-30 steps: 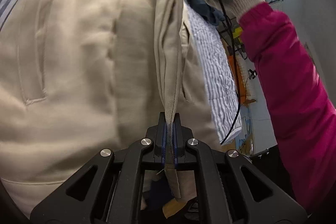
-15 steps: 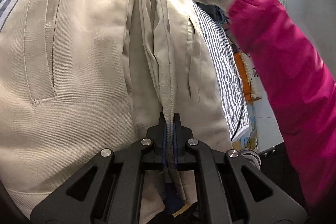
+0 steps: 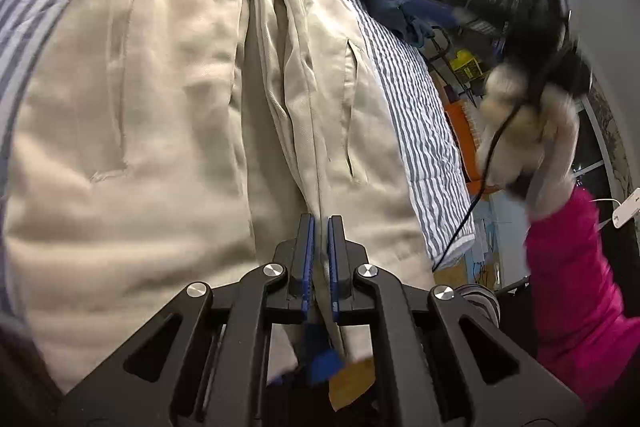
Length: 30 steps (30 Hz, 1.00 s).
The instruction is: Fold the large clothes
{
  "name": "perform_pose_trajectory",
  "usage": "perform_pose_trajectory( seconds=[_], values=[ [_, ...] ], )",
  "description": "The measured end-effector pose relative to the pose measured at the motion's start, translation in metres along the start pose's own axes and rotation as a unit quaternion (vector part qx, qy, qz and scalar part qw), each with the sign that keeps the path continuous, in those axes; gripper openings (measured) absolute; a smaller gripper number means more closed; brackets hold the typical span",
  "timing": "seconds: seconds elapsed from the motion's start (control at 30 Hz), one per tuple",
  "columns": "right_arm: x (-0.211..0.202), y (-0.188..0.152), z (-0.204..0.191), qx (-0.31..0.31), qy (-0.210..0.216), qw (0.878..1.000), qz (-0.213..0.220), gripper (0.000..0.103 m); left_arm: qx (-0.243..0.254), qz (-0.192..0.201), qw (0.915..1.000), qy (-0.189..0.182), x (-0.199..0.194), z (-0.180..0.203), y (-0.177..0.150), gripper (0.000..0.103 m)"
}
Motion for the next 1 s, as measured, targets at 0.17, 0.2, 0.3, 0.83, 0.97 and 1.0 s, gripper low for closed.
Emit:
perform_pose_trajectory(
  seconds=[0.17,0.2,0.3,0.83,0.97,1.0],
  values=[
    [0.035,-0.030,-0.027,-0.004,0.004,1.000,-0.022,0.030,0.001,0.029,0.9996,0.006,-0.036,-0.003,-0.011,0.003],
    [0.042,-0.033,-0.031,-0.006,0.004,1.000,-0.027,0.030,0.002,0.037,0.9992,0.012,-0.044,-0.005,-0.012,0.003],
    [0.069,-0.047,-0.045,-0.001,0.017,0.999,-0.051,0.029,-0.005,0.056,0.9980,0.028,-0.064,-0.017,-0.013,0.003],
    [-0.045,-0.108,-0.030,0.015,0.013,1.000,-0.020,0.033,-0.005,0.050,0.9968,0.062,-0.056,-0.053,-0.009,0.003],
    [-0.057,-0.122,-0.048,0.026,0.064,0.997,-0.024,0.036,0.017,0.033,0.9973,0.064,-0.050,-0.045,-0.023,0.007],
    [-0.055,-0.123,-0.055,0.028,0.079,0.996,-0.027,0.037,0.019,0.034,0.9972,0.064,-0.052,-0.044,-0.024,0.010]
  ],
)
Point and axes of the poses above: each gripper's, at about its wrist camera, not at the fingertips, and x roughly the way its jaws point, z to its right, y to its top, the point moved 6 cm from there along x, roughly the way its jaws point, and after that the axes turned 5 degrees about -x, right-handed, at the moved point
